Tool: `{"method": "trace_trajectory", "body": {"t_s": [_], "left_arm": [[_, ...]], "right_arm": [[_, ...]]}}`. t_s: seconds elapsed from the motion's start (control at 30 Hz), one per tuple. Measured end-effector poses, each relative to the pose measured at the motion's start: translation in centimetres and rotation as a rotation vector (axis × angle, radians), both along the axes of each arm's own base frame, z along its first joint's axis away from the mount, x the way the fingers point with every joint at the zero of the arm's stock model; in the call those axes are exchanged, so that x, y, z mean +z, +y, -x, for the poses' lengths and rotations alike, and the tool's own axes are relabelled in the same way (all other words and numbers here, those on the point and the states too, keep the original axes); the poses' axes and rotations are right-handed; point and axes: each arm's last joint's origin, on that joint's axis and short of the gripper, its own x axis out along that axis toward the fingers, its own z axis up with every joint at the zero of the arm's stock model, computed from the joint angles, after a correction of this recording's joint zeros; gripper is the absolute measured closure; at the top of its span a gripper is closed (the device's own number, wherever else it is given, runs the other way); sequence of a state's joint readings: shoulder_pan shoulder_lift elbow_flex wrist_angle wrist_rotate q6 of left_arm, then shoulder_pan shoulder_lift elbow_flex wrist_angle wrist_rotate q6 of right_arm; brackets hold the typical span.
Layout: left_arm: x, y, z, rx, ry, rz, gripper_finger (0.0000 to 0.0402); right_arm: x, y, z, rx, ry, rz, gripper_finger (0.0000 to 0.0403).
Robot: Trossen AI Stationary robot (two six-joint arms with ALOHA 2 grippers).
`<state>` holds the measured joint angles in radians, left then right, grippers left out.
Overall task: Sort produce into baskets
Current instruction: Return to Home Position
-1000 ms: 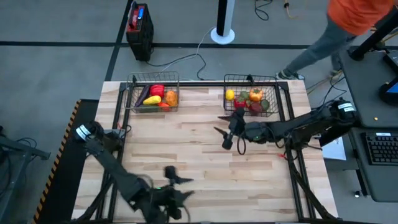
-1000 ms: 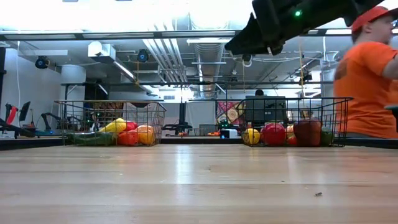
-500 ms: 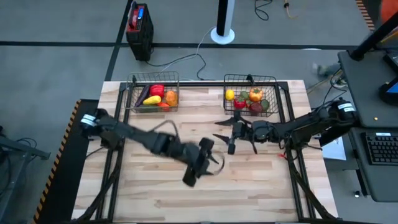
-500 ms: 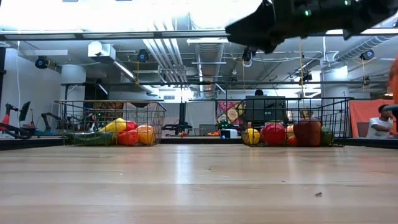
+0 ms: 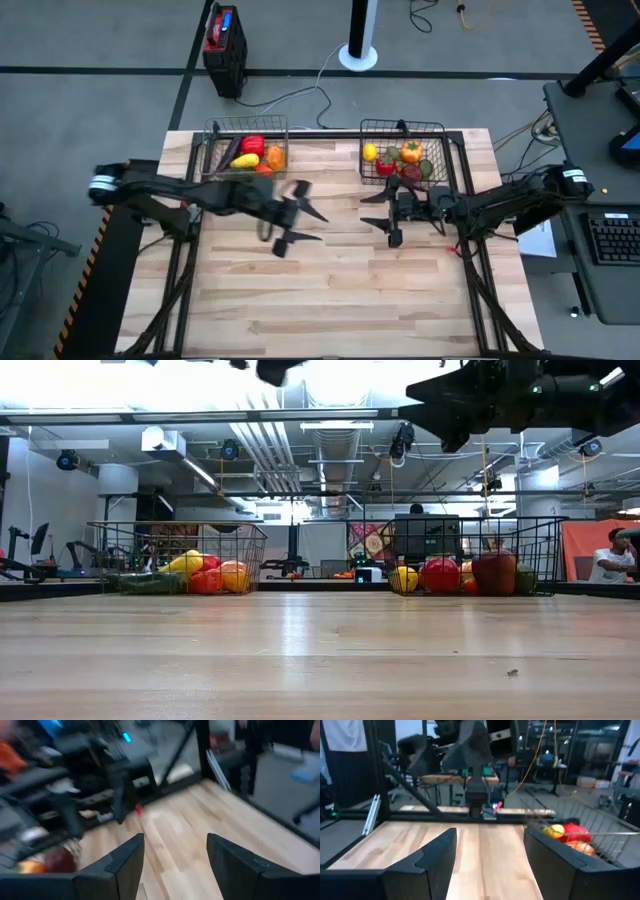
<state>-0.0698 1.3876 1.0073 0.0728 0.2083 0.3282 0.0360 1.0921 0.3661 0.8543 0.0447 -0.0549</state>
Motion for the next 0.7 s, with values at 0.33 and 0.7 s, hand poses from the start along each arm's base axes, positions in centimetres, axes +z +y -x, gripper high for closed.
{"method": "trace_trajectory", "body": {"t_s": [0.33,0.7], "left_arm": [[-2.1,3.4,11.5,0.221,-0.260,0.131,0.0203],[-4.1,3.8,19.2,0.368,-0.416,0.158,0.0203]], "right_arm": [[0.3,-0.5,4.1,-0.024,-0.100,0.013,0.0179],[-1.5,-0.7,8.8,-0.046,-0.199,-0.044,0.0179]]}}
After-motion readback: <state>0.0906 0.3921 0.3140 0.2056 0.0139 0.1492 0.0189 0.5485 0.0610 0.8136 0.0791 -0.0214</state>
